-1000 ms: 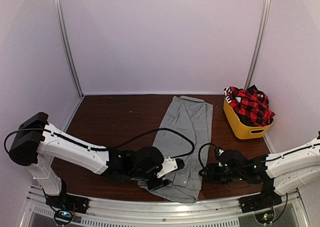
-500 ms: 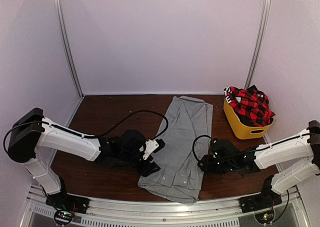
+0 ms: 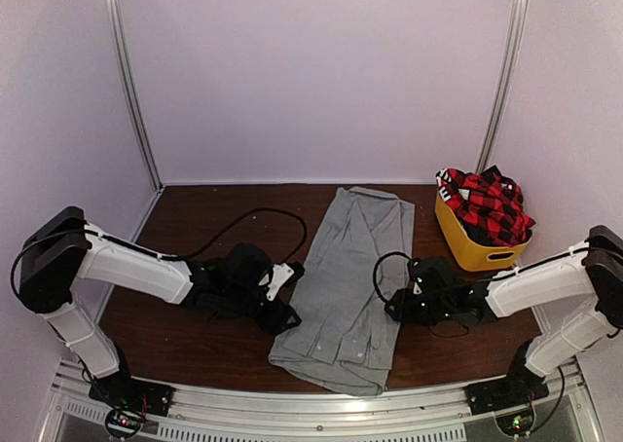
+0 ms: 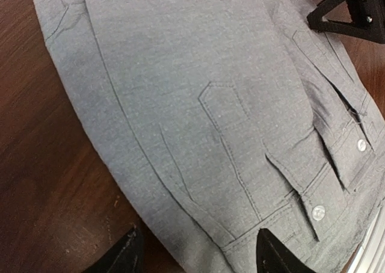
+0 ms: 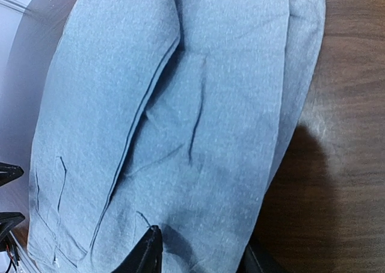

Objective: Fold and stack the long sleeve shirts
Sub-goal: Move the rectangle-folded shirt to the center of the board.

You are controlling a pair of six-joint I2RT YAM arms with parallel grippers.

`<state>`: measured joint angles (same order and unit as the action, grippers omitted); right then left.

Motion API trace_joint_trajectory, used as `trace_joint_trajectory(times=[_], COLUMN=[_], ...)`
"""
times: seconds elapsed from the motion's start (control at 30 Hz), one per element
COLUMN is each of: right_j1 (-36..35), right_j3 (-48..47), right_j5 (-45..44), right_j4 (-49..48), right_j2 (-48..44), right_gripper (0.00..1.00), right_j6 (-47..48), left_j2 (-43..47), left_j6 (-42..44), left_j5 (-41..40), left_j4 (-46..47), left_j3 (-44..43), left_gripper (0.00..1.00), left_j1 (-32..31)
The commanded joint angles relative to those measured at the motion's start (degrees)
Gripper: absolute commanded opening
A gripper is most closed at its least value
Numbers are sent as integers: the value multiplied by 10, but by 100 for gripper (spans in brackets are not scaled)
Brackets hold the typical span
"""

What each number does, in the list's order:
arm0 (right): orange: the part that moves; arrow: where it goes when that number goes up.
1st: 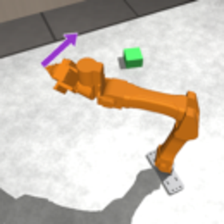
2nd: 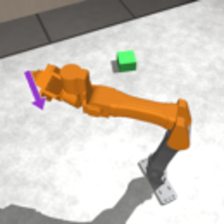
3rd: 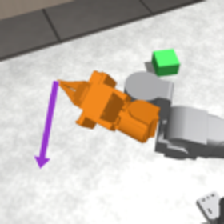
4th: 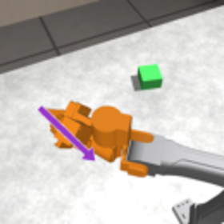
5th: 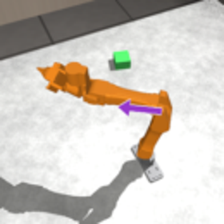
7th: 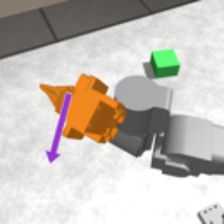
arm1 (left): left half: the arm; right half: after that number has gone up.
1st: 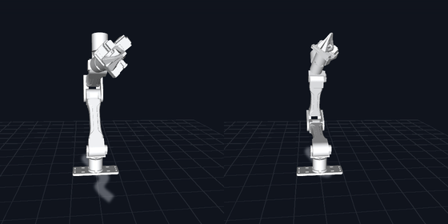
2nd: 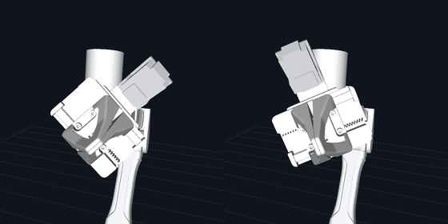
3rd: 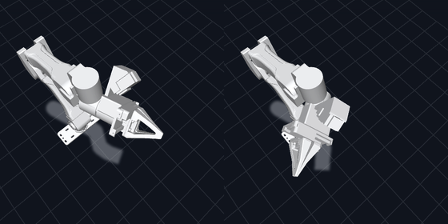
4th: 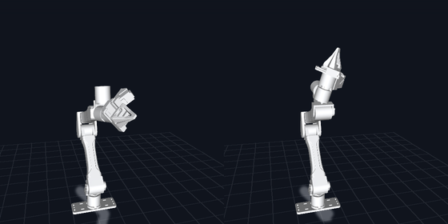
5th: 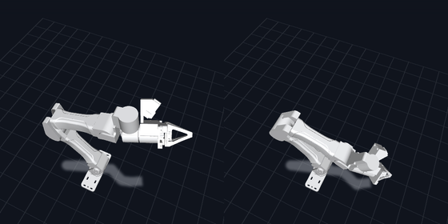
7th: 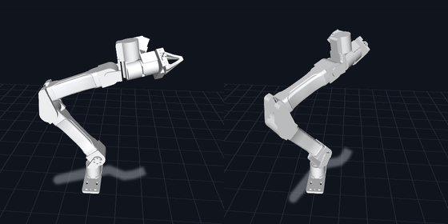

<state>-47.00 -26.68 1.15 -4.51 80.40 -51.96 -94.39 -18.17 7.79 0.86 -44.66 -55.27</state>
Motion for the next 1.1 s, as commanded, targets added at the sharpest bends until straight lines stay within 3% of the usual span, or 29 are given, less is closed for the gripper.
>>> trace_joint_trajectory(times=[0.0,0.3,0.63,0.9,1.07], right_j1=[30,89,152,155,109], right_j3=[-9,-65,-149,-140,-103], right_j5=[22,40,61,36,-1], right_j4=[31,37,56,109,161], right_j2=[41,123,196,103,-11], right_gripper=[41,32,30,54,70], right_j6=[41,104,170,215,227], left_j2=[-19,-79,-141,-80,-4], left_j6=[-16,-26,-21,8,12], left_j5=[23,19,8,-6,-42], left_j4=[-6,-30,-51,-46,-20], left_j3=[-22,-70,-151,-140,-80], left_gripper=[65,63,62,69,88], left_j1=[13,15,27,31,31])
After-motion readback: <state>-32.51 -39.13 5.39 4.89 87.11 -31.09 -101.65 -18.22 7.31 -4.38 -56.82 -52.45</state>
